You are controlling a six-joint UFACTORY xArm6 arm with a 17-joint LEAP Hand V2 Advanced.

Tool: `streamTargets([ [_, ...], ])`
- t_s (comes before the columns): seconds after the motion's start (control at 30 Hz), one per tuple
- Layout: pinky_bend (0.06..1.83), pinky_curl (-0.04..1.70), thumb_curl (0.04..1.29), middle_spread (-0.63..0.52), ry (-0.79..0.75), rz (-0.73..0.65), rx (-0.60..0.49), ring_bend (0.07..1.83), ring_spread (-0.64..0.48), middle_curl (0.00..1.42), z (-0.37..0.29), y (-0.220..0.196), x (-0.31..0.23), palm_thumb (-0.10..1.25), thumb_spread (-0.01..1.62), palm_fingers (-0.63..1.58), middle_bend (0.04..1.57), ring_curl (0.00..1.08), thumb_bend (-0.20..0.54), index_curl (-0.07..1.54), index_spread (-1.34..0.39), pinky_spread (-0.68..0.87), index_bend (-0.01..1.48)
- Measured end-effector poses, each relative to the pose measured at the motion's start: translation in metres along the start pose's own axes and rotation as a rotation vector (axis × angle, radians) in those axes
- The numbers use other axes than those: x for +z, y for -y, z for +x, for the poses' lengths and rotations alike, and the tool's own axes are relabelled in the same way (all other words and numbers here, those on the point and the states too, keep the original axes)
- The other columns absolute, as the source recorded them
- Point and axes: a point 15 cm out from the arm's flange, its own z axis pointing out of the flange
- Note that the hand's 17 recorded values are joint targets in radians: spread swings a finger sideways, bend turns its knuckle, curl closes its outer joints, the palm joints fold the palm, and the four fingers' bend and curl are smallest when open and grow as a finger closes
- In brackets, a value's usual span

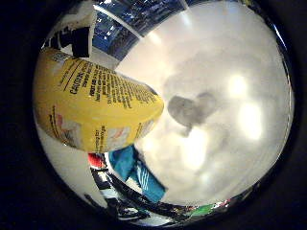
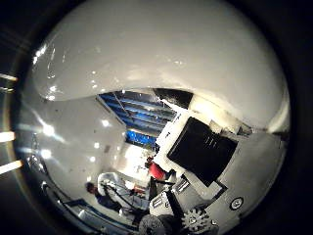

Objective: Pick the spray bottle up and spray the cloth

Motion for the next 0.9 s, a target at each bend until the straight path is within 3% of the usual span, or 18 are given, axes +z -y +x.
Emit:
streamTargets([
  [0.27, 1.11, 1.32, 0.30, -0.16, -0.199, -0.181, -0.042, 1.35, -0.25, 0.92, -0.028, -0.045, -0.044, 0.90, 1.26, 1.05, 1.34, 0.85, -0.005, 0.99, -0.28, -0.19, 1.14],
  [0.5, 1.06, 1.43, 0.30, -0.15, -0.470, -0.340, -0.115, 1.33, -0.26, 0.90, -0.056, -0.068, -0.093, 0.92, 1.25, 1.06, 1.35, 0.87, -0.010, 0.98, -0.26, -0.18, 1.14],
  [0.67, 1.04, 1.47, 0.30, -0.15, -0.572, -0.419, -0.210, 1.32, -0.26, 0.89, -0.073, -0.075, -0.085, 0.93, 1.26, 1.07, 1.35, 0.88, -0.010, 0.98, -0.26, -0.18, 1.14],
  [0.9, 1.03, 1.51, 0.30, -0.15, -0.831, -0.503, -0.348, 1.31, -0.26, 0.88, -0.061, -0.087, -0.060, 0.92, 1.27, 1.07, 1.35, 0.89, -0.011, 0.98, -0.25, -0.18, 1.14],
])
